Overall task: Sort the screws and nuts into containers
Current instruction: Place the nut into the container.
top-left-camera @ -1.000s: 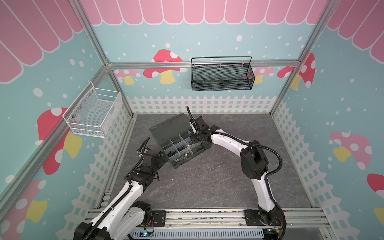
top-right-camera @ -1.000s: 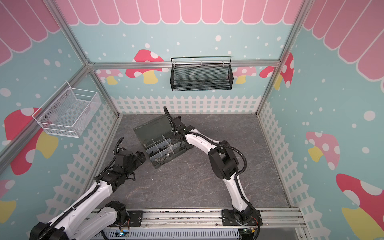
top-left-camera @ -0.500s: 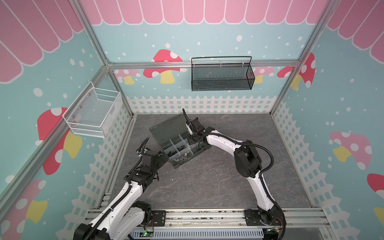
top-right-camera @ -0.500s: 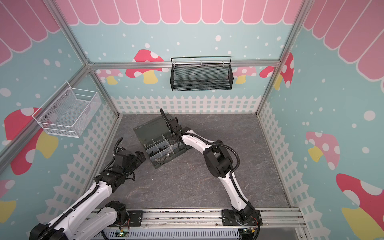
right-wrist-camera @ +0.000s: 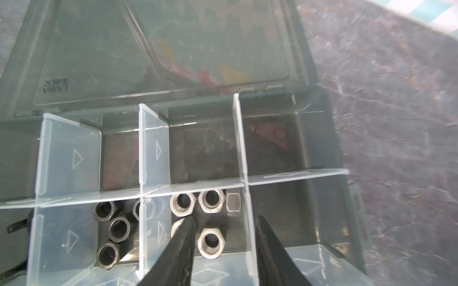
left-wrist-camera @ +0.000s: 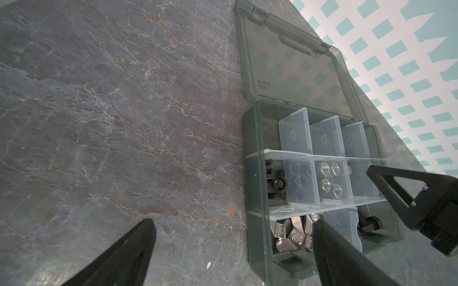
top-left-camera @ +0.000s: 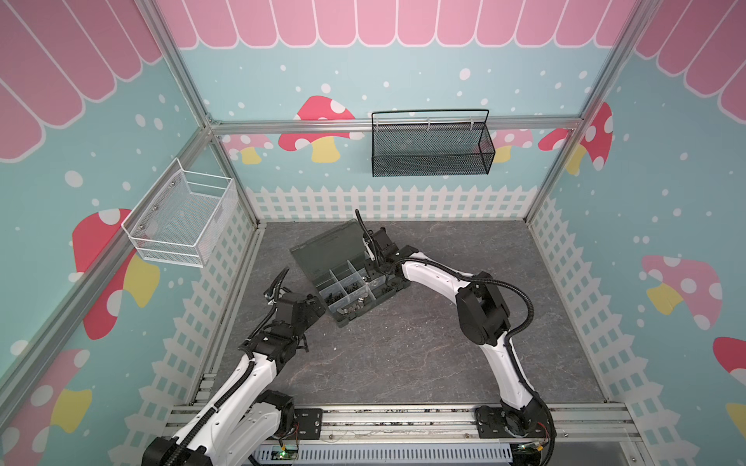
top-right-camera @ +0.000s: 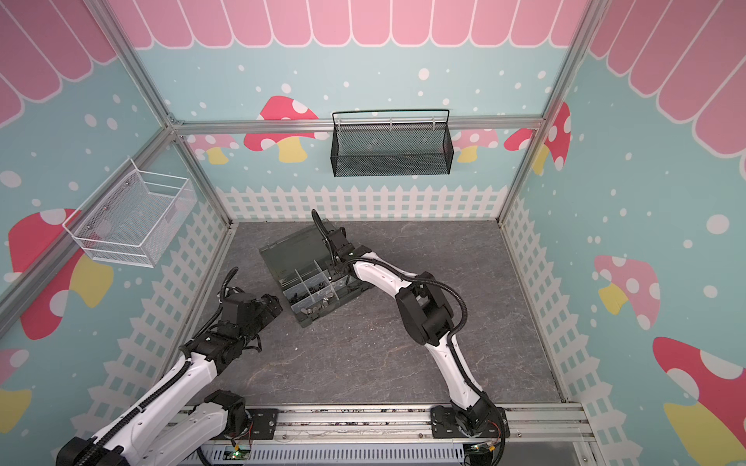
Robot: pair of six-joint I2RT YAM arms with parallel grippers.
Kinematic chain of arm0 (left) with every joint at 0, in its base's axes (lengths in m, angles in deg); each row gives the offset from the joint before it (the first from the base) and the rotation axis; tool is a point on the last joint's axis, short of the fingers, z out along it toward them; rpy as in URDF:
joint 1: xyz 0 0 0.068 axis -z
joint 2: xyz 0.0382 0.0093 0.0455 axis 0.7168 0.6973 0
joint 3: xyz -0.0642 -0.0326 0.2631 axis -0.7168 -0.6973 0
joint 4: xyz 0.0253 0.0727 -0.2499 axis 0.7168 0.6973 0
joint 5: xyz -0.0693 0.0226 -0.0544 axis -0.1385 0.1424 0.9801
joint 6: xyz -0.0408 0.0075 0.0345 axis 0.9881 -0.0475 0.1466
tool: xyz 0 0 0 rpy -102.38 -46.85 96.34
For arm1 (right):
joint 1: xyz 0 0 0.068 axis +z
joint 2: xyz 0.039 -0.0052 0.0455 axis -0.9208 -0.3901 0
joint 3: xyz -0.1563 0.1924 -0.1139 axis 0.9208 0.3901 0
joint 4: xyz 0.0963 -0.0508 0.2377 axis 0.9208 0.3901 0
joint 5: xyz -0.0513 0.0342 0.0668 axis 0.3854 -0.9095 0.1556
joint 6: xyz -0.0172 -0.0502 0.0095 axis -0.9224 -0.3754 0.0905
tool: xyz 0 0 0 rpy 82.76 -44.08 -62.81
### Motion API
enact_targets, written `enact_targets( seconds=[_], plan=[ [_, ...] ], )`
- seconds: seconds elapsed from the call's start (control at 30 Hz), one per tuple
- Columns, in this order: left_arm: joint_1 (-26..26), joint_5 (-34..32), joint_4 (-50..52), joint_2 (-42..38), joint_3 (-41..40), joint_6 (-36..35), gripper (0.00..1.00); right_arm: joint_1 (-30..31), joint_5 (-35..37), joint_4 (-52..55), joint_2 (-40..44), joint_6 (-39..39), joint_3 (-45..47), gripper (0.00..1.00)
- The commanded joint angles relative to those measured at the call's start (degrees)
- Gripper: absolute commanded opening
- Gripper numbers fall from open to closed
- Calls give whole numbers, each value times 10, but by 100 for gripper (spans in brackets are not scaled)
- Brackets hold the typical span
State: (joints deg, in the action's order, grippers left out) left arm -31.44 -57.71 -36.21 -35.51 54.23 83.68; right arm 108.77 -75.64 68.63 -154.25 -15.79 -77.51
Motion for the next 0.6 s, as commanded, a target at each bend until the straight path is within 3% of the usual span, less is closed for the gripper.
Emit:
enact_targets(
  seconds=[0.0, 0.23, 0.4, 0.57],
  plan=[
    [-5, -27, 16, -14, 9, -10, 100, 3, 55, -7, 74, 13, 38, 47],
    [-21, -67, 16, -30, 26, -50, 100, -5, 159, -45, 224, 50, 205, 62],
    [-30, -111, -5, -36, 39, -99, 100, -20, 251, -81, 354, 83, 352, 96],
    [-32, -153, -82, -53, 15, -164, 100, -60, 293, -97, 461, 111, 463, 97]
  ],
)
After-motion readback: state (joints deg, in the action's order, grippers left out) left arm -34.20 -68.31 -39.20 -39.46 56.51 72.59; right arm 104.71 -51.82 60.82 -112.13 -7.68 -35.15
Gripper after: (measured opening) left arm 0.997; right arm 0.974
